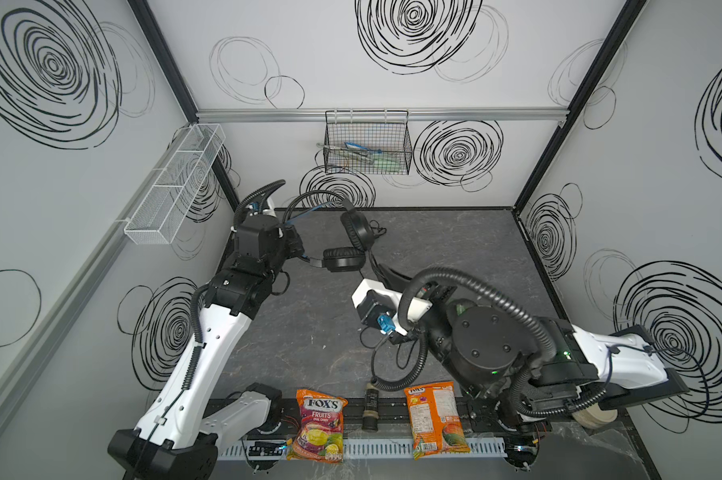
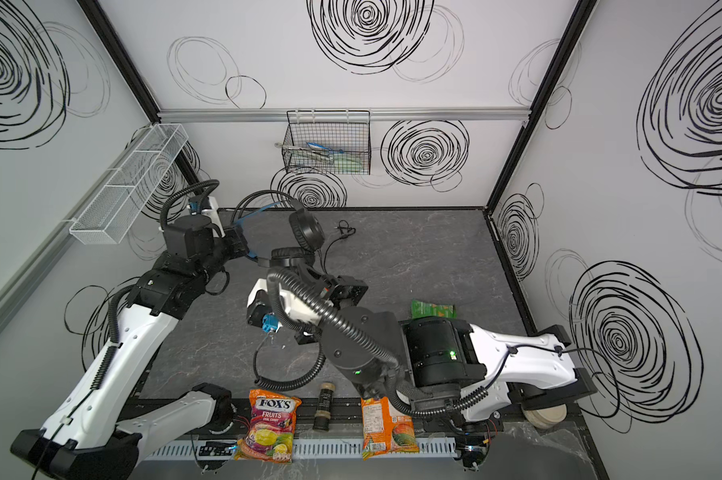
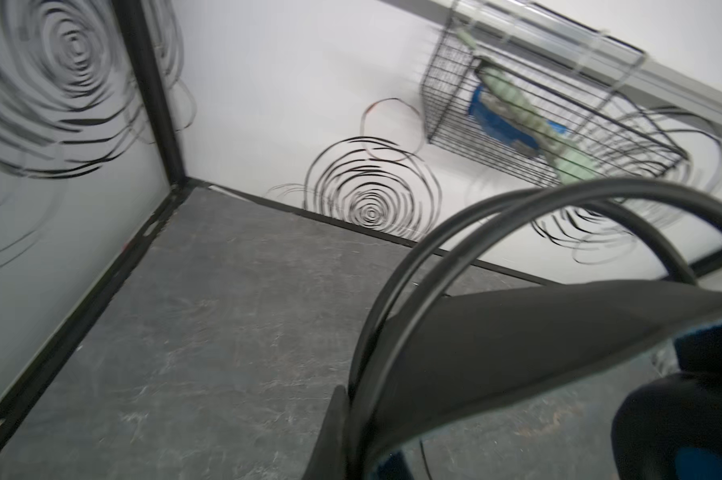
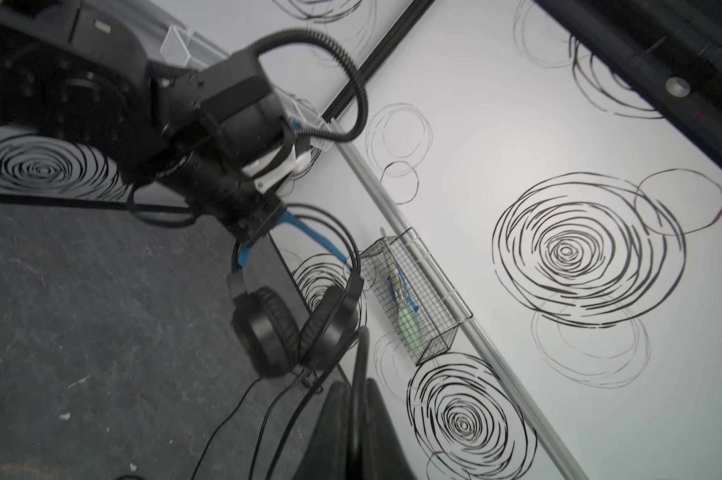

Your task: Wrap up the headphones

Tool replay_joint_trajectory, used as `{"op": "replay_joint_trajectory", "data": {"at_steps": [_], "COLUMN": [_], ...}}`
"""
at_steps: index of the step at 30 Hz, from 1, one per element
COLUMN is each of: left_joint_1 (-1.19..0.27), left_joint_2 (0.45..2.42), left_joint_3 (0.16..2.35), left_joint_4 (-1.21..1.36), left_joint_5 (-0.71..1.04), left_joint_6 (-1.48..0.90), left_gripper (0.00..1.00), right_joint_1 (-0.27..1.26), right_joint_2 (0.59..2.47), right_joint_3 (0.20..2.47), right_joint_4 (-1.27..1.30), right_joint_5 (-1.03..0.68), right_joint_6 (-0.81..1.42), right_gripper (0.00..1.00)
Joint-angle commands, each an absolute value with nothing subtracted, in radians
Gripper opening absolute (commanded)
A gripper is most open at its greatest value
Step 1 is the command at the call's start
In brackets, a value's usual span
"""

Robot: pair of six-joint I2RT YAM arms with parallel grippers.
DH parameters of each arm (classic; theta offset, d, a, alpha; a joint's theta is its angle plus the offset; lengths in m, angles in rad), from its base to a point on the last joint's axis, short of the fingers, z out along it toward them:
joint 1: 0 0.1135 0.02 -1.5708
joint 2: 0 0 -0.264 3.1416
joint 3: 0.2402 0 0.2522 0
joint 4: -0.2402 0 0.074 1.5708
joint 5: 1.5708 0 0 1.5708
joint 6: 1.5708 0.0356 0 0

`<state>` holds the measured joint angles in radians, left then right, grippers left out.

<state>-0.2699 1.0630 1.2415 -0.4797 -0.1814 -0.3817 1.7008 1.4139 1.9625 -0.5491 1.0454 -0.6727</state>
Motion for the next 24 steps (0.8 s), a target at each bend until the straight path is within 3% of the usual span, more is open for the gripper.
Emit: {"op": "replay_joint_trajectory", "data": {"at_steps": [1,8,18,24], "left_joint_1": [-0.322,-0.443,-0.578,-0.637], "left_joint_2": [1.017,1.009,0.915,0.886], "left_joint_3": [1.220,1.209,1.185,1.196], "left_joint_4": [-0.311,-0.327,-0.408,-0.463], "left_joint_5": [-0.015,0.002,0.018,0.062], "left_joint_6": [-0.278,-0.226,-0.064,-0.105], "left_gripper": [0.00,0.00,0.00,0.00], "right_joint_1": [1.672,1.663,1.552,1.414], "right_joint_2": [1.440,1.595,1.583,1.576], "right_joint_3": [2.161,2.412,2.386,2.371], "right_joint_4": [-0.527,-0.765,-0.772,-0.782], "right_joint_5": [0.969,0.897,0.945,0.848], "right_joint_6": [-0.705,-0.683,-0.755,-0.650], "right_gripper": [0.12,0.06,0.03,0.02]}}
